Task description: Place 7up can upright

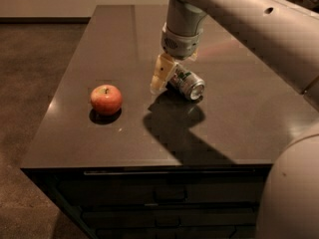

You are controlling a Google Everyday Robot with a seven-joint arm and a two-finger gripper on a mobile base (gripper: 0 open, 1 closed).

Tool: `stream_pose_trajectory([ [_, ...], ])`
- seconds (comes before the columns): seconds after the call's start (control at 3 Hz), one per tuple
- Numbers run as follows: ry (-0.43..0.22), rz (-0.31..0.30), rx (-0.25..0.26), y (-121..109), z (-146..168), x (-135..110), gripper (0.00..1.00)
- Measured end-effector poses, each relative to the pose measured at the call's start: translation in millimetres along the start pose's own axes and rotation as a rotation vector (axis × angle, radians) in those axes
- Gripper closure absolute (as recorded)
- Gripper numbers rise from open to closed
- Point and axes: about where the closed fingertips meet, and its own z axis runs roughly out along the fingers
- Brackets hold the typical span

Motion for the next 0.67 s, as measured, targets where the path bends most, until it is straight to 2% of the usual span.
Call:
stream_pose_trajectory([
  [0.33, 0.008, 0.011, 0.002, -4.3, 3.8, -3.1, 0.17],
  [0.67, 0.008, 0.011, -0.005, -4.5, 6.9, -4.6, 0.42],
])
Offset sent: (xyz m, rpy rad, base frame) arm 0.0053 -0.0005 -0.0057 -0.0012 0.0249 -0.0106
